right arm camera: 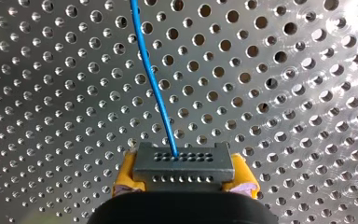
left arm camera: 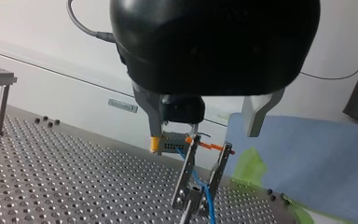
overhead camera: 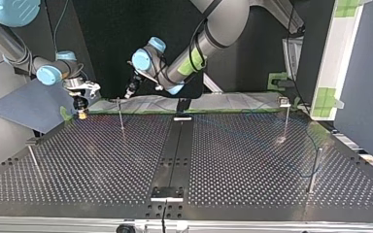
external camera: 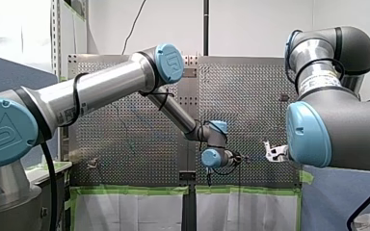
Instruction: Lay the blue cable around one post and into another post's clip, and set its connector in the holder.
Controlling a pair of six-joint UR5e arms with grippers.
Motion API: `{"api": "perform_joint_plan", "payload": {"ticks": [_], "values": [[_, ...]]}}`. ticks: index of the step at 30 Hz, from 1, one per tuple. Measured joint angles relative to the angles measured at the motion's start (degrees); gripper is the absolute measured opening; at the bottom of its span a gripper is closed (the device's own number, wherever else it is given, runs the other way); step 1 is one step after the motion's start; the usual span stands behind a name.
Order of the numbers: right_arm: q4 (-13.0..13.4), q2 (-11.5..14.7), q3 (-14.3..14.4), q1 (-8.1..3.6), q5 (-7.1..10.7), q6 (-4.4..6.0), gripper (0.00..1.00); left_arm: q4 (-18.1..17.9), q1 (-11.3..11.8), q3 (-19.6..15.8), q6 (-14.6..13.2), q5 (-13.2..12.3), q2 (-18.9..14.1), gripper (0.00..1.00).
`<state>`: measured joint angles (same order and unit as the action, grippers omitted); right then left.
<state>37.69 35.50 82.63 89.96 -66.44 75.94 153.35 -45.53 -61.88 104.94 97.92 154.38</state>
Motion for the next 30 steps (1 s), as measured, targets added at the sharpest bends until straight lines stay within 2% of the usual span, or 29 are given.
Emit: {"api": "perform_joint_plan", "payload": {"ticks": [4,9,22,26,30], "values": [[-0.06,0.0,-0.02,-0.06,0.05,0.01,0.0,1.62,0.09,-0.45,-1.51,1.53,-0.23,0.84],[-0.15,0.0,-0.07,-0.4,0.07,0.01,0.0,3.02,-0.09,-2.53,-3.94,3.98,-2.16,0.84],[-0.62,0.01,-0.13,-0.27,0.14,-0.04,0.0,-2.45,-1.04,-8.84,-10.17,10.3,-8.43,0.84],[-0.87,0.02,-0.13,0.01,0.21,-0.07,0.0,-4.41,-0.68,-10.8,-9.91,11.46,-10.39,0.84],[-0.93,0.02,-0.13,0.14,0.24,-0.07,0.0,-6.73,0.08,-13.11,-7.94,12.39,-12.71,0.84]]}}
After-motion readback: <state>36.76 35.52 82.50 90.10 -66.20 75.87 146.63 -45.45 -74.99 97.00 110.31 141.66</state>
